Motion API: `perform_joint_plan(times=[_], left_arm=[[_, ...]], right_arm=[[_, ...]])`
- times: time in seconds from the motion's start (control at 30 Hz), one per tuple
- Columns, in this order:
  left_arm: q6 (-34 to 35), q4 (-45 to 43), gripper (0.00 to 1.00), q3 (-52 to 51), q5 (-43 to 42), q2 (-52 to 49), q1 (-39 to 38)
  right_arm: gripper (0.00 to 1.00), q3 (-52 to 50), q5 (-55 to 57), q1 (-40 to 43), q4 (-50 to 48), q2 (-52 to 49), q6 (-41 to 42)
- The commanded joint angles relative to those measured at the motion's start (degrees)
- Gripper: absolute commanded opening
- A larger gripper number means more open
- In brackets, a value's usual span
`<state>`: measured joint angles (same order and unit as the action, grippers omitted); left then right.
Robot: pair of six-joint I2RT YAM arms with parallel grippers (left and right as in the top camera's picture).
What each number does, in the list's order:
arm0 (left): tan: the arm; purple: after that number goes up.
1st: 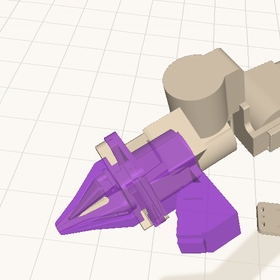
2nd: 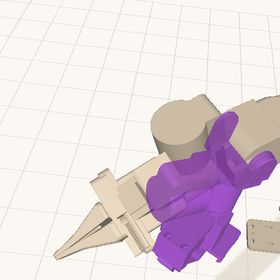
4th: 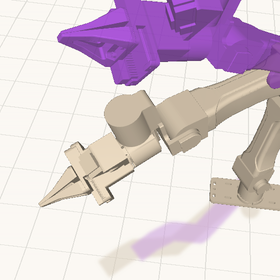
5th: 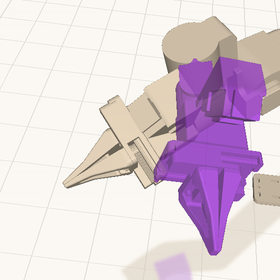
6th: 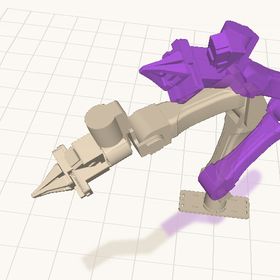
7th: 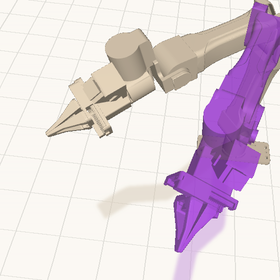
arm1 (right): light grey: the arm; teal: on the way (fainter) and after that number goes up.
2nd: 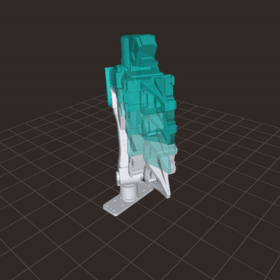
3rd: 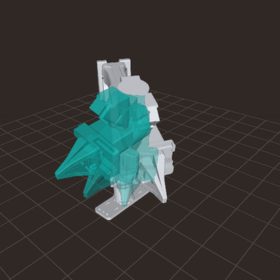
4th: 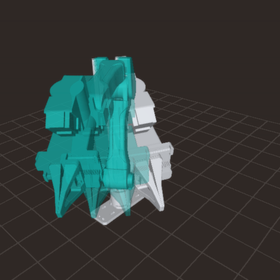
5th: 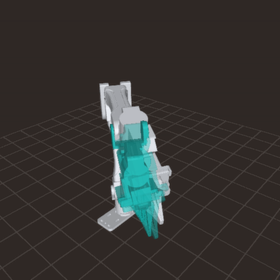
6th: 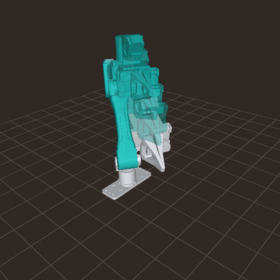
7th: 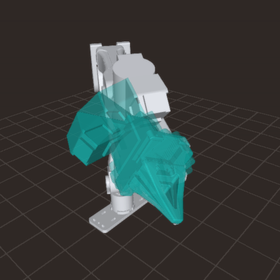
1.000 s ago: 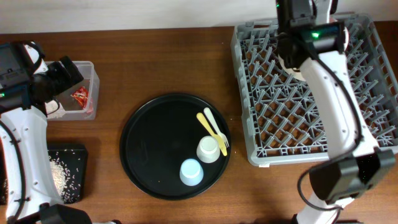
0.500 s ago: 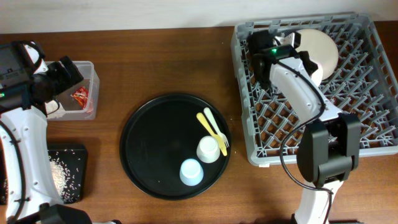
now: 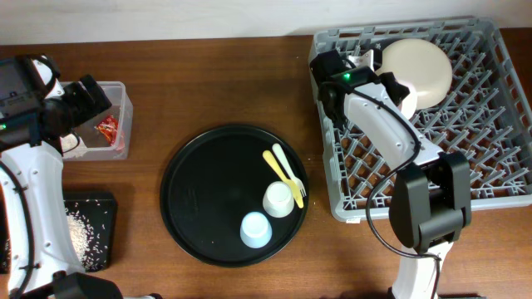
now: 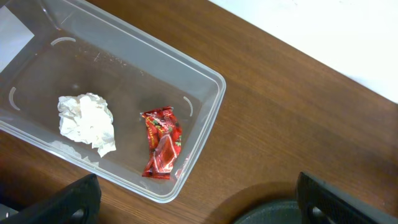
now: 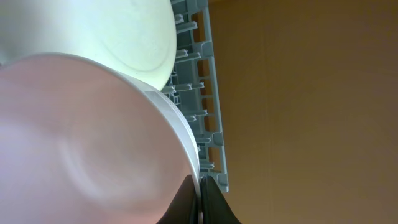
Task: Sort waste into correct bins and load items into the dishwasher rack
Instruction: 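Carry the pink bowl to the rack and set it down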
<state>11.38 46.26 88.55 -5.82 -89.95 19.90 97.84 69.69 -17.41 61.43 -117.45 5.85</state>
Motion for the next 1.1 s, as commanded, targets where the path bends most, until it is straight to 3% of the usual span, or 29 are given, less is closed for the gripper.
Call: perform_joint_plan(times=[0.0, 0.27, 0.53, 0.63, 0.97, 1.03, 1.07], left_arm=[[0.09, -0.09, 0.99, 0.22, -0.39, -0.13, 0.24], [0.09, -0.09, 0.99, 0.22, -0.39, -0.13, 0.24], [0.09, -0.09, 0.99, 0.22, -0.39, -0.13, 0.24], [0.09, -0.09, 0.99, 0.22, -0.39, -0.13, 0.24], [0.09, -0.07, 0.99, 0.22, -0.39, -0.13, 0.24], [0.09, -0.09, 0.99, 0.22, -0.39, -0.13, 0.24], [0.09, -0.09, 0.99, 0.22, -0.39, -0.13, 0.24]], right_arm=[[0.04, -1.20, -2.51, -0.28, 0.76, -0.31, 0.20], [0.04, -1.46, -10.84, -1.01, 2.29, -0.31, 0.66], [0.04, -8.98, -10.58, -3.30, -1.36, -0.31, 0.44], [0.11, -9.07, -10.56, -3.45, -1.27, -0.31, 0.44], [0.08, -9.03, -6.12, -8.57, 2.47, -0.31, 0.70], [0.19, -9.03, -7.21, -10.10, 4.87, -0.28, 0.72], [0.36, -9.03, -8.48, -10.58, 6.12, -0.28, 0.74]])
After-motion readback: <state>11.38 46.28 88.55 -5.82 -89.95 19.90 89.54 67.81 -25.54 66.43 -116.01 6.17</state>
